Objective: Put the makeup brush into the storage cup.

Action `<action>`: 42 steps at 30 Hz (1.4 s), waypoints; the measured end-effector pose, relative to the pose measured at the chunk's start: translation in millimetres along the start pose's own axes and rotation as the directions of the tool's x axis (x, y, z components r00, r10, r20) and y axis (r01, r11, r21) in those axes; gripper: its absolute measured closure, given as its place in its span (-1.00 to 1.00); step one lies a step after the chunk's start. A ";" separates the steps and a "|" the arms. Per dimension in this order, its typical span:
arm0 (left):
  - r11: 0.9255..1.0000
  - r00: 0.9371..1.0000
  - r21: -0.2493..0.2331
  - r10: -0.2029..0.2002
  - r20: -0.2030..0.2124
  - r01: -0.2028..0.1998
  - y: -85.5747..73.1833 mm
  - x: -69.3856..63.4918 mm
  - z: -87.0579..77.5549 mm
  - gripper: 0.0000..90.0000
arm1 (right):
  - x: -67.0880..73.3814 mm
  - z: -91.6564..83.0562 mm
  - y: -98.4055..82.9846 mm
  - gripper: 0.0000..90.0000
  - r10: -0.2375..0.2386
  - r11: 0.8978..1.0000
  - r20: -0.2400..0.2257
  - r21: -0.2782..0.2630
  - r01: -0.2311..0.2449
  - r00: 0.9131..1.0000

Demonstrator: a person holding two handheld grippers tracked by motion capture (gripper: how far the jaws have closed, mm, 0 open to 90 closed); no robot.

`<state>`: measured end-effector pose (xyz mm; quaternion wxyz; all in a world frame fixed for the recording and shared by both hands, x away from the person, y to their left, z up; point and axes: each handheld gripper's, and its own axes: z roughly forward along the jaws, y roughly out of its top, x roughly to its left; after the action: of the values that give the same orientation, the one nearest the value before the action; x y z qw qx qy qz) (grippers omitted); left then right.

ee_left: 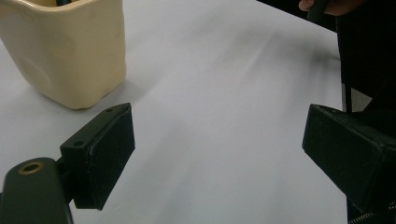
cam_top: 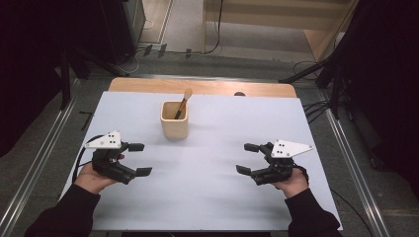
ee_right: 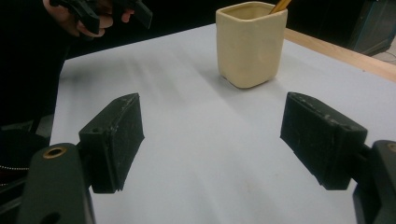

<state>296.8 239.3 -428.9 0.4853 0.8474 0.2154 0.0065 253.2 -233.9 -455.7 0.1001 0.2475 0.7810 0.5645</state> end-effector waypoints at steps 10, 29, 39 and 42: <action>0.996 0.998 -0.089 0.001 -0.062 -0.007 -12.4 -5.8 -16.8 -0.78 | 1.0 -2.9 0.0 -0.50 -0.004 1.000 0.013 -0.006 0.004 1.000; 0.993 0.993 -0.120 -0.013 -0.116 -0.001 -30.8 -5.3 -26.4 -0.78 | 1.1 -3.8 1.9 -0.50 -0.005 1.000 0.019 -0.022 0.005 1.000; 0.991 0.993 -0.130 -0.028 -0.112 0.013 -32.1 -3.3 -28.1 -0.78 | 1.7 -2.7 2.4 -0.50 -0.006 1.000 0.012 -0.021 0.006 1.000; 0.992 0.993 -0.125 -0.029 -0.118 0.014 -32.6 -2.4 -28.7 -0.78 | 1.6 -2.7 2.3 -0.50 -0.006 1.000 0.012 -0.023 0.006 1.000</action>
<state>276.6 276.2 -440.1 0.5234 0.8112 0.2523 0.0653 251.3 -234.8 -452.4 0.1093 0.2473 0.7748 0.5715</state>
